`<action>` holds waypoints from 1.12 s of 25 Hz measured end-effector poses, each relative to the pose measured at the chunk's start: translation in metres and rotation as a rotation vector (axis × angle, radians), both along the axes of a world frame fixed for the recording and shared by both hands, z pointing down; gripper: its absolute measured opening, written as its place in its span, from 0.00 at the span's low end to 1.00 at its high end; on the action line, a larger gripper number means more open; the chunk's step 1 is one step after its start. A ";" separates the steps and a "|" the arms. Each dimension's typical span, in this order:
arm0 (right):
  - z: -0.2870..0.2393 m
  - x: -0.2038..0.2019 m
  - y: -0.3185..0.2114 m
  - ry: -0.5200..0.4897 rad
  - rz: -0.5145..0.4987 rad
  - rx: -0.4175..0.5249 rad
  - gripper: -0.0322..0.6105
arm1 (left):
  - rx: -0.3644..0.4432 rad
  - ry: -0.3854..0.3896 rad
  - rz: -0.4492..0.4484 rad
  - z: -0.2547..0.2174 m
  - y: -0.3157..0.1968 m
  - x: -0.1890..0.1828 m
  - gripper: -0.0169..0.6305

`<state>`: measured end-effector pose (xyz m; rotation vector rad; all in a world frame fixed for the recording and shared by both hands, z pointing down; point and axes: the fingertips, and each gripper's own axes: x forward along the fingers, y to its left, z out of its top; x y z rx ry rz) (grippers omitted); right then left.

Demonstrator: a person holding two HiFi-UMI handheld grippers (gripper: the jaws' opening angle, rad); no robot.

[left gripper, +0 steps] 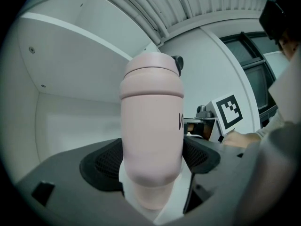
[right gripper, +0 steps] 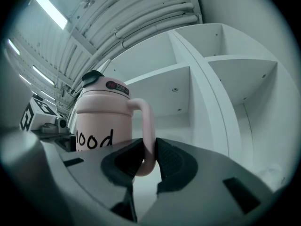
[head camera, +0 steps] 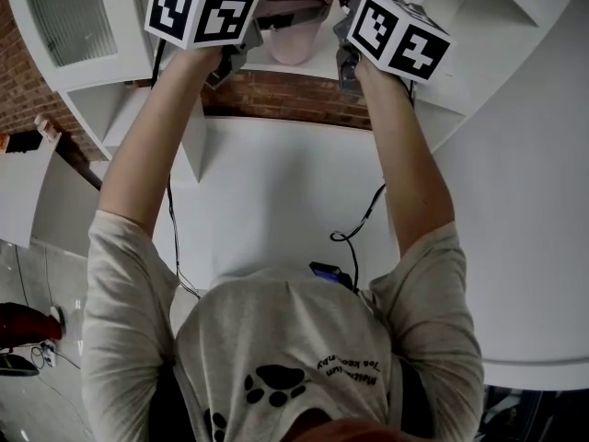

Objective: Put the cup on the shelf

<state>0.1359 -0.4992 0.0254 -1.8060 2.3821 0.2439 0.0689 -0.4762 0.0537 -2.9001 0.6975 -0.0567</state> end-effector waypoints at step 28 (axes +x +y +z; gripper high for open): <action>0.022 0.010 -0.029 -0.018 0.026 -0.026 0.18 | -0.097 0.055 0.038 0.015 -0.029 0.004 0.65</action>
